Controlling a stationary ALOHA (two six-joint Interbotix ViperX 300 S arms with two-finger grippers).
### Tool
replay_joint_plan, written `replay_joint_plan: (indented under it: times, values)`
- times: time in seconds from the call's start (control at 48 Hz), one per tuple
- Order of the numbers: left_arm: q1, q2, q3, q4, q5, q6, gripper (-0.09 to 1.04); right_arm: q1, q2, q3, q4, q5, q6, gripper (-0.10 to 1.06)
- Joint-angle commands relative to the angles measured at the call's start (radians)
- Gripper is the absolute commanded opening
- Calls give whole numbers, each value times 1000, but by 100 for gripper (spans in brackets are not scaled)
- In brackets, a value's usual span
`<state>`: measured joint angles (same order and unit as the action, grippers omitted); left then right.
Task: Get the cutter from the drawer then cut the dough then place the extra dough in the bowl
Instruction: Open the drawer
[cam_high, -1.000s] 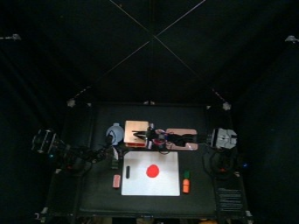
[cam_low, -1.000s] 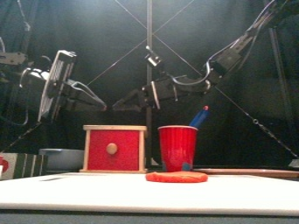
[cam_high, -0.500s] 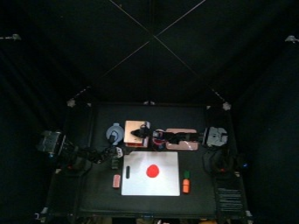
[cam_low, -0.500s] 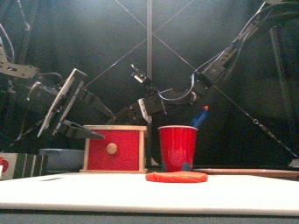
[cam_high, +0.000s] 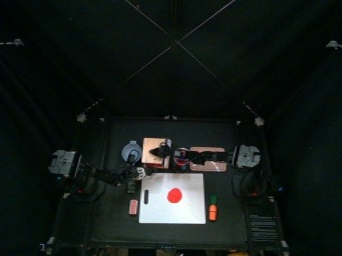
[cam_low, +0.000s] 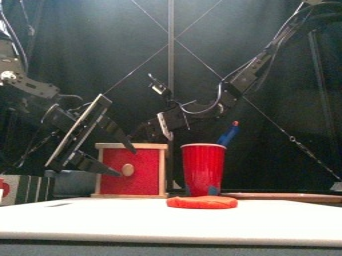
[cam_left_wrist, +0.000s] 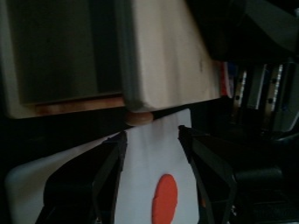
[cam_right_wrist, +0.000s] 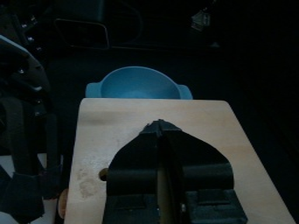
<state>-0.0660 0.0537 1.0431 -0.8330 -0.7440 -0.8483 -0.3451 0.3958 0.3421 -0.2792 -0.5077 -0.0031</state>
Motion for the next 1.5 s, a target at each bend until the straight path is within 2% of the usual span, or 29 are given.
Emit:
replay_joint_plan:
  times: [0.021, 0.167, 0.479, 0.667, 0.792, 1.042, 1.271, 1.5]
  values:
    - [6, 5, -29, -49, 6, 0, 84, 6, -12, -6, -2, 9, -5, -4]
    - [31, 23, -52, -87, 6, 6, 84, 9, -12, -12, -2, 9, -5, -4]
    - [49, 60, -86, -77, 6, 11, 82, 11, -12, -14, -2, 9, -5, -4]
    - [52, 61, -81, -78, 9, 26, 64, 15, -12, -14, -2, 9, -5, -4]
    - [52, 67, -80, -80, 14, 44, 57, 18, -12, -14, -2, 9, -5, -4]
    - [38, 61, -77, -77, 72, 52, 55, 18, -12, -12, -2, 9, -3, -4]
    - [-23, 63, -77, -80, 120, 51, 55, 12, -12, -15, 0, 9, 0, -4]
    - [-61, 58, -77, -78, 121, 48, 55, -9, -11, -29, 2, 29, 0, -4]
